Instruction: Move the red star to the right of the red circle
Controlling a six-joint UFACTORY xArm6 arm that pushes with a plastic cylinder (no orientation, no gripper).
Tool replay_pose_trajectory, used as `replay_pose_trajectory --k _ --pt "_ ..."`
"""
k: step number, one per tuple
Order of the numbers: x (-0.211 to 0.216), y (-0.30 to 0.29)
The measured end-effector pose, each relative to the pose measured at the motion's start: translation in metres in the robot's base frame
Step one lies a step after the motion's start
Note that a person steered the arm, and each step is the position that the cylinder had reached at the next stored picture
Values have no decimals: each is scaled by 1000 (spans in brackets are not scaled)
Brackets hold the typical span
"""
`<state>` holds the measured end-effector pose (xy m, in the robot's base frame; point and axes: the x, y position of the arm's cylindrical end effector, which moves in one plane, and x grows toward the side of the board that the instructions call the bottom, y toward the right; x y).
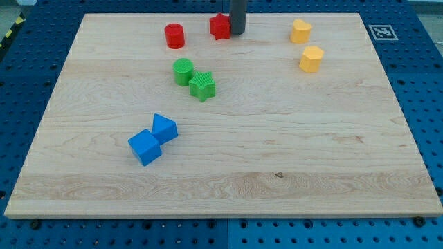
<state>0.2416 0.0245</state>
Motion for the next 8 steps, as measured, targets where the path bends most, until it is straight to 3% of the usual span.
replay_pose_trajectory --k 1,8 --pt "-22 -1" --pt "-14 -66"
